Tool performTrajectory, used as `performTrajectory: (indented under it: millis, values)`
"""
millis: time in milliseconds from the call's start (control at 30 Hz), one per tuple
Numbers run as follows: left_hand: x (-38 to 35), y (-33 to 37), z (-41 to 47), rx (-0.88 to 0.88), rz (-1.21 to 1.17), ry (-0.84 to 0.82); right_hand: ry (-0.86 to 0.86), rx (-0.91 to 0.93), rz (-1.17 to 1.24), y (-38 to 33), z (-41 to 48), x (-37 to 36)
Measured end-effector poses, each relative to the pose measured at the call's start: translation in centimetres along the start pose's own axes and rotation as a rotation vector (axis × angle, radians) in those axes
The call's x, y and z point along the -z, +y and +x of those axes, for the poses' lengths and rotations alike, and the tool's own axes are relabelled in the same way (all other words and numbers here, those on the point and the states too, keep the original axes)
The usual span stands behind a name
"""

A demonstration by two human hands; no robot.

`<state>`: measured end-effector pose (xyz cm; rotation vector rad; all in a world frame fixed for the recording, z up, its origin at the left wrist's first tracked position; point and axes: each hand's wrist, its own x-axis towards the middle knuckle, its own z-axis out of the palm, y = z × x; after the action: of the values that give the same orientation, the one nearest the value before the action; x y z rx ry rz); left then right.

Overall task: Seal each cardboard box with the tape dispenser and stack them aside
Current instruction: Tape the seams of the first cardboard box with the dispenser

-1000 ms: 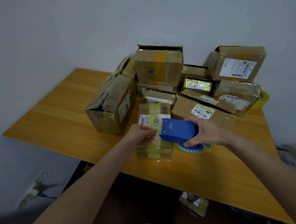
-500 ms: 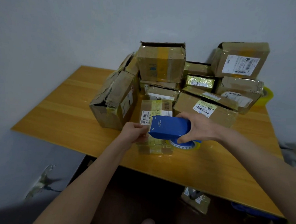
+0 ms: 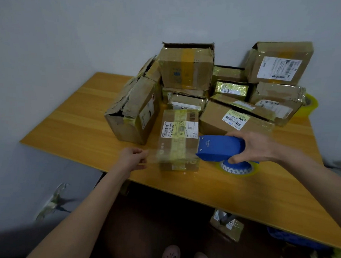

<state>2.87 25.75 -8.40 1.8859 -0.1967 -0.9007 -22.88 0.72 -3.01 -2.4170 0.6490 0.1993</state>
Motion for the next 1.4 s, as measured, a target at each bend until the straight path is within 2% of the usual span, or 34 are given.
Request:
performTrajectory:
  millis: [333, 567, 1000, 1067, 1167, 1233, 1300, 1333, 1400]
  values:
    - [-1.0, -0.9, 1.2, -0.007, 0.033, 0.015, -0.035, -0.028, 0.132, 1.2, 0.0, -1.0]
    - [-1.3, -1.0, 1.9, 0.019, 0.055, -0.003, -0.035, -0.049, 0.092, 2.1, 0.8, -1.7]
    - [-2.3, -2.2, 2.7, 0.08, 0.1, -0.048, -0.142, -0.148, 0.011, 2.4, 2.4, -3.5]
    - [-2.4, -2.1, 2.7, 0.094, 0.206, -0.04, -0.147, -0.155, 0.002, 2.3, 2.4, -3.6]
    - [-1.4, -2.6, 2.6, 0.085, 0.711, 0.0, -0.144, -0.147, -0.022, 2.1, 2.5, -3.3]
    - [-1.2, -2.8, 2.0, -0.083, 0.889, 0.139, -0.14, -0.133, -0.044, 2.1, 2.4, -3.4]
    - [-2.5, -2.4, 0.7, -0.423, 0.905, 0.281, -0.14, -0.121, -0.046, 2.1, 2.3, -3.4]
    - [-3.9, -1.9, -0.1, -0.591, 0.913, 0.293, -0.144, -0.113, -0.04, 2.2, 2.3, -3.4]
    - [-7.5, -1.2, -2.0, -0.813, 0.985, 0.167, -0.15, -0.098, -0.037, 2.3, 2.2, -3.2]
